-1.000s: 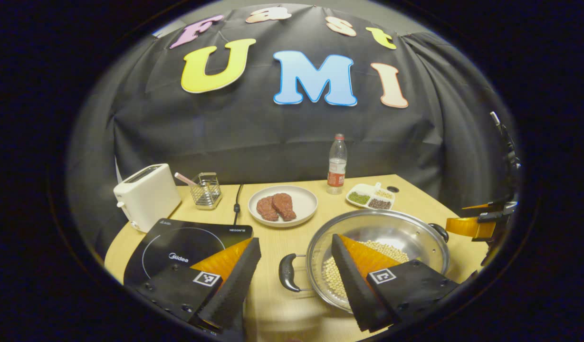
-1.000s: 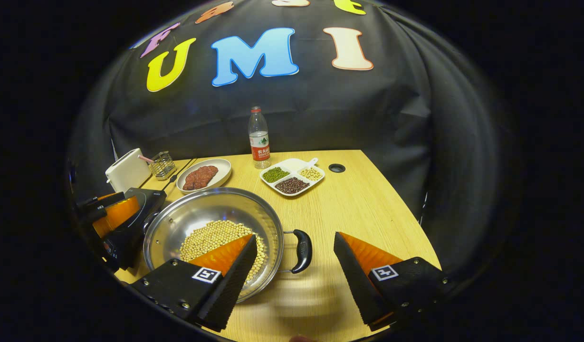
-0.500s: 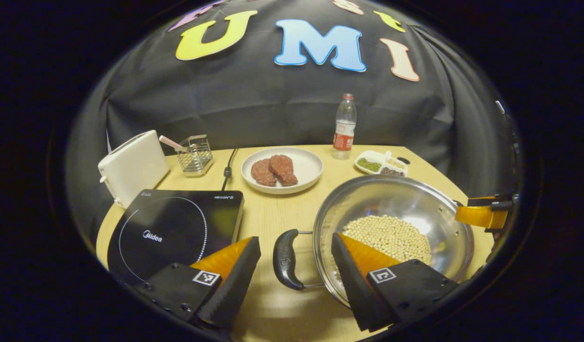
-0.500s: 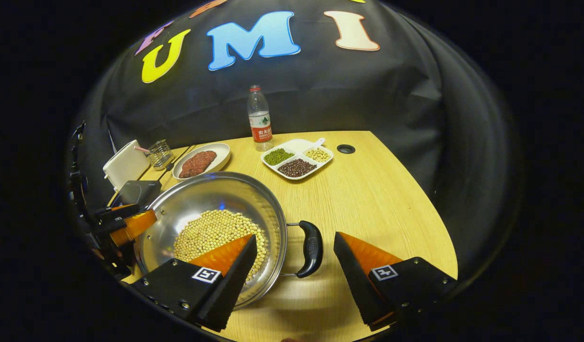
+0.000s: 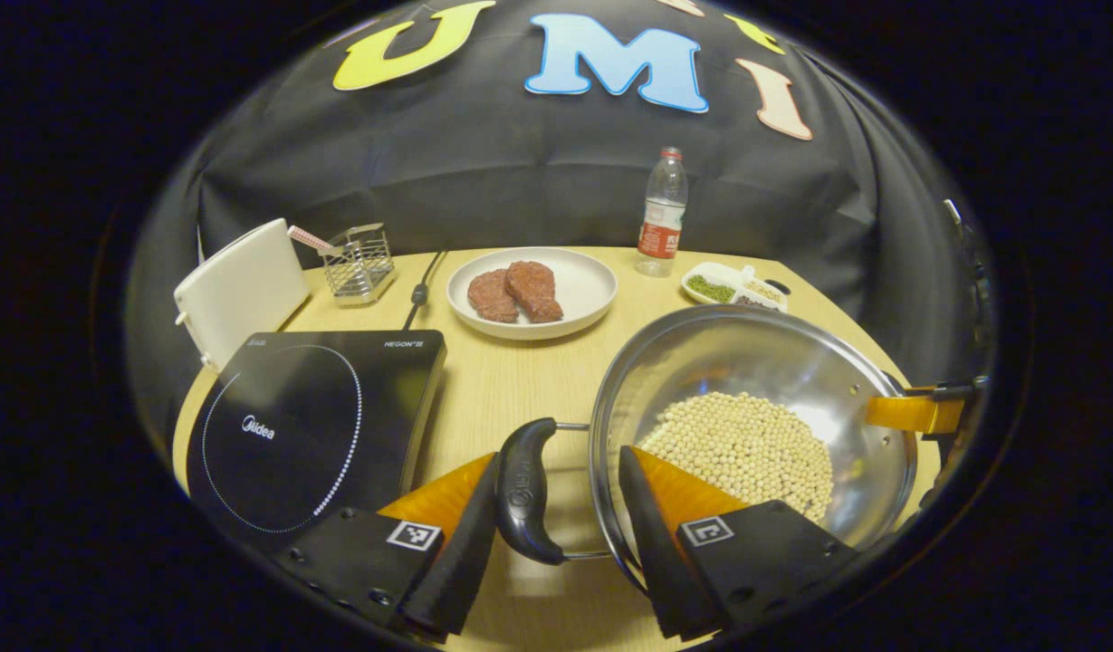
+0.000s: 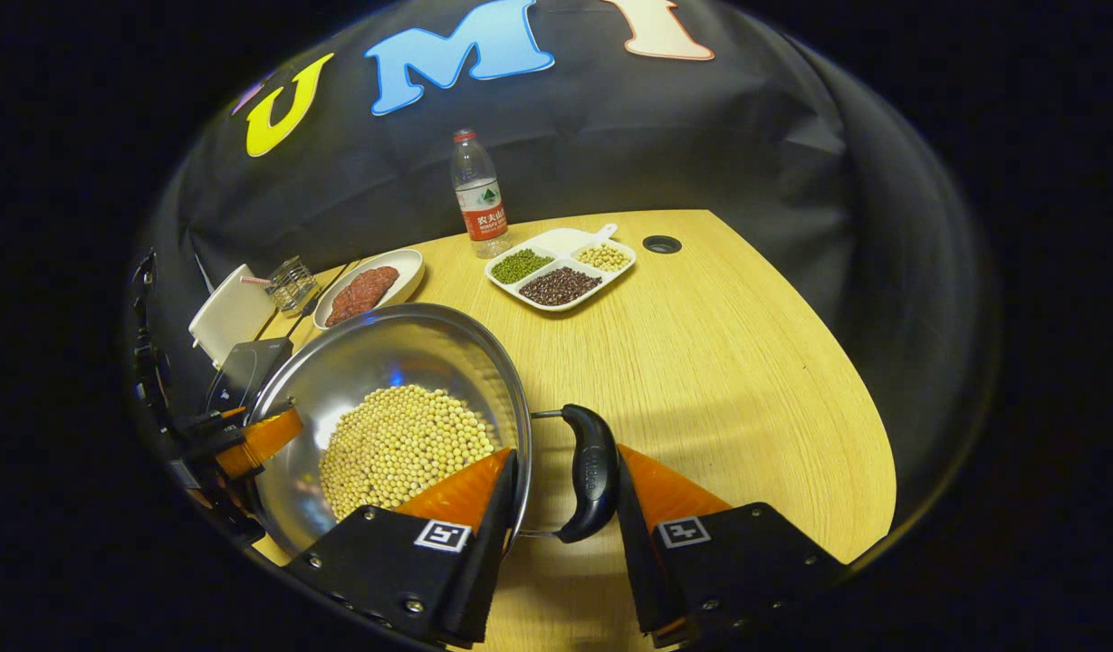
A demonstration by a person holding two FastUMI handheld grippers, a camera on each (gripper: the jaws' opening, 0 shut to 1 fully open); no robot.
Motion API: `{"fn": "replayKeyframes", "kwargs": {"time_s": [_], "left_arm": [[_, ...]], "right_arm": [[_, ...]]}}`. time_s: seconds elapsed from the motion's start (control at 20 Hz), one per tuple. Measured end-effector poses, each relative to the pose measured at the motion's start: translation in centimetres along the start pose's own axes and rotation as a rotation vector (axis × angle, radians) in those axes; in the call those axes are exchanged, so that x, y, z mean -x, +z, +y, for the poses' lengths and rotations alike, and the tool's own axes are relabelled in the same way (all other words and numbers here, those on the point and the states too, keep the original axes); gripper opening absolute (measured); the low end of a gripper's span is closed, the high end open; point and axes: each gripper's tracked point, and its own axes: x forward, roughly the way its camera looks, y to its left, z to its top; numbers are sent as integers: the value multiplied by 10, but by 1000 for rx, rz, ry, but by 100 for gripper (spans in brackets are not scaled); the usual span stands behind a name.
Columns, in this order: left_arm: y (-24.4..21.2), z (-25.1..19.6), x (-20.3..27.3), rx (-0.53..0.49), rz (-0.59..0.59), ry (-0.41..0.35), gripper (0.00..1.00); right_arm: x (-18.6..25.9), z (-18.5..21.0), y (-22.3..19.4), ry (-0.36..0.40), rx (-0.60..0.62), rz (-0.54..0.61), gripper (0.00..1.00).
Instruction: First push the handle of the pot to place it horizontally, then grasp the pot with both hands and set it on the induction cooktop.
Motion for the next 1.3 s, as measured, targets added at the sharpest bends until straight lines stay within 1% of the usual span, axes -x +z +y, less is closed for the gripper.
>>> {"fn": "replayKeyframes", "kwargs": {"time_s": [0.05,0.1,0.15,0.25,0.3,0.35,0.4,0.55,0.65,0.7,0.75,0.8,0.85,0.9,0.95,1.0,1.05,1.1,1.15,1.3], "left_arm": [[0,-1,1,5,-1,4,77],[-1,0,0,3,5,9,76],[-1,1,-1,6,10,13,71],[1,1,-2,32,14,17,75],[0,0,-2,42,14,17,66],[0,2,0,41,15,12,65],[1,2,0,40,13,7,69],[8,6,4,19,-2,-2,69],[13,12,12,13,-16,-9,68],[16,15,14,20,-22,-15,64],[20,18,18,22,-29,-20,68],[23,22,21,16,-35,-27,64],[25,24,24,9,-37,-32,65],[28,29,27,7,-42,-37,68],[30,34,31,8,-50,-41,68],[32,39,33,8,-51,-47,65],[34,44,36,8,-54,-49,68],[38,50,40,7,-64,-50,64],[40,56,44,7,-68,-48,68],[43,76,55,21,-76,-45,68]], "right_arm": [[-2,0,1,-3,-10,3,59],[-1,0,0,-2,-10,12,56],[0,1,-1,-6,-1,21,56],[-1,1,0,-23,7,26,56],[2,2,0,-22,15,32,50],[2,2,0,-24,14,31,50],[2,3,-1,-27,15,38,51],[8,8,-1,-45,23,37,50],[21,16,3,-53,21,21,50],[27,20,5,-59,13,14,51],[31,25,7,-67,8,7,51],[37,28,8,-78,5,1,50],[41,33,8,-84,2,-5,50],[44,38,7,-88,0,-5,50],[46,43,7,-90,-8,-4,50],[49,49,7,-91,-17,-4,51],[51,55,7,-89,-20,-2,50],[53,61,7,-87,-19,-3,50],[55,67,8,-84,-21,-5,51],[60,86,12,-82,-7,-19,50]]}}
